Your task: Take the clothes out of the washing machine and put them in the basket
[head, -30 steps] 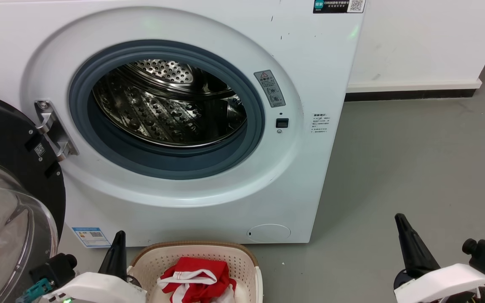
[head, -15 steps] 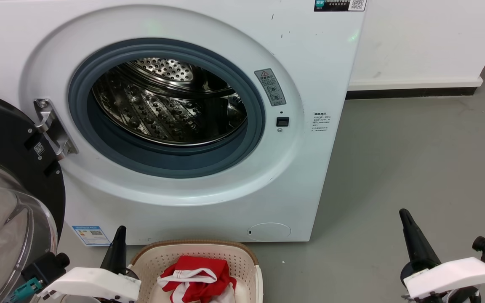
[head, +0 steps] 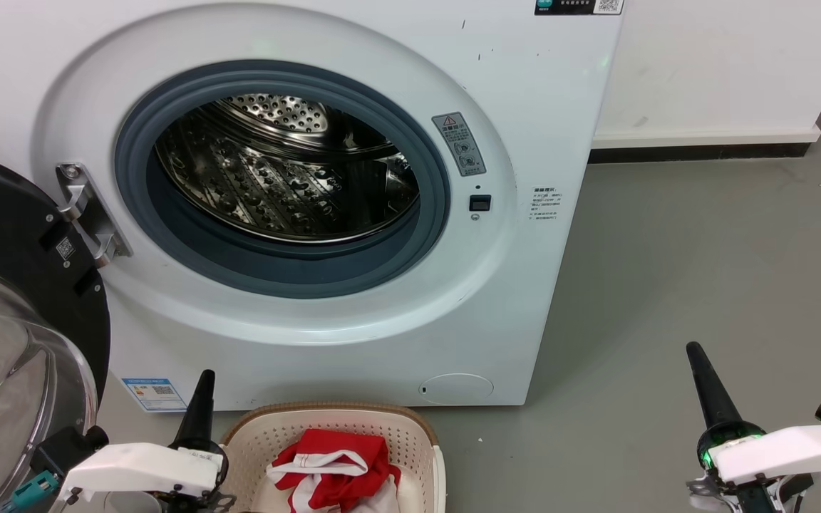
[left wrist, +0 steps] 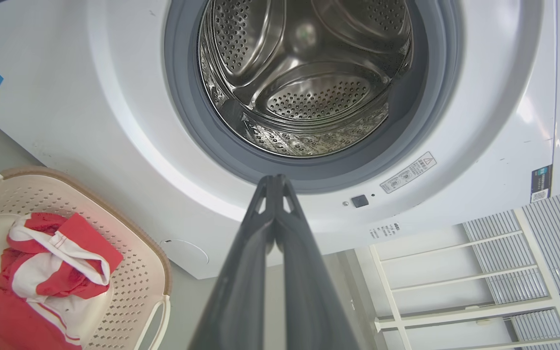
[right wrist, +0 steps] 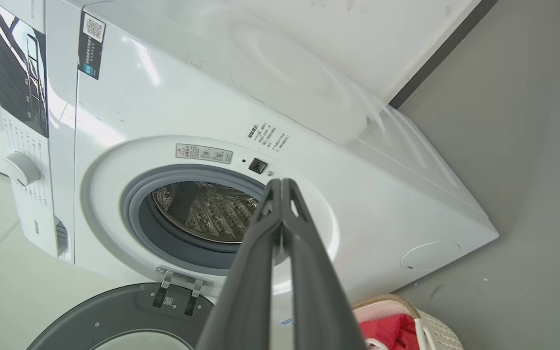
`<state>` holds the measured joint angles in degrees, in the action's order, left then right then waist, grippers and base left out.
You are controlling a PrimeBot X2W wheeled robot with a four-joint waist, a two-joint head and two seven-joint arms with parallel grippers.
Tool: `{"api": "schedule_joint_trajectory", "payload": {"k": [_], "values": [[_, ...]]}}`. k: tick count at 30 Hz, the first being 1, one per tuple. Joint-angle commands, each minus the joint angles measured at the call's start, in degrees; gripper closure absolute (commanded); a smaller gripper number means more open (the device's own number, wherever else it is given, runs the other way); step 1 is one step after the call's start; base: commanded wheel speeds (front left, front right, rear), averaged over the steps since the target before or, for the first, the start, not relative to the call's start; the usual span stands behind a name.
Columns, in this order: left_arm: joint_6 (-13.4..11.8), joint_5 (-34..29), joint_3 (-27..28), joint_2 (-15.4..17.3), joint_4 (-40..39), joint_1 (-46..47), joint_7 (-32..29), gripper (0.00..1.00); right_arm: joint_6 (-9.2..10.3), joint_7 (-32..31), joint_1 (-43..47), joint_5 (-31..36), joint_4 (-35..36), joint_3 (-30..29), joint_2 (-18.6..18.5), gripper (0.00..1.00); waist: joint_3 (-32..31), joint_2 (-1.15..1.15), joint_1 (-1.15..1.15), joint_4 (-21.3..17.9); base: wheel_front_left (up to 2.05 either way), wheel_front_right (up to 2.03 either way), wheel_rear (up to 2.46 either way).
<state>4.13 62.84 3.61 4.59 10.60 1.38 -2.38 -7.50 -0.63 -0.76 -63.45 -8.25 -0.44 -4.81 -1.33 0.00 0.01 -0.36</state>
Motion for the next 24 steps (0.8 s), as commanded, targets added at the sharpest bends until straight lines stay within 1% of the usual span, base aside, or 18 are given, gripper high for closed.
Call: {"api": "schedule_joint_trajectory", "payload": {"k": [1,24], "values": [[0.5,1.7,0.3,-0.1,-0.2,1.5,-0.3,1.0,0.0,-0.4,-1.5,-2.0,0.0,-0.3,-0.3,1.0,0.0,0.0,0.0,0.0,0.0,0.0,0.0],[1.9,14.3,1.6,-0.8,1.5,3.2,-2.1,1.0,0.01,-1.9,-3.4,-15.2,-2.6,-1.8,-0.2,1.0,0.6,0.0,0.0,0.1,0.0,0.0,0.0]]}}
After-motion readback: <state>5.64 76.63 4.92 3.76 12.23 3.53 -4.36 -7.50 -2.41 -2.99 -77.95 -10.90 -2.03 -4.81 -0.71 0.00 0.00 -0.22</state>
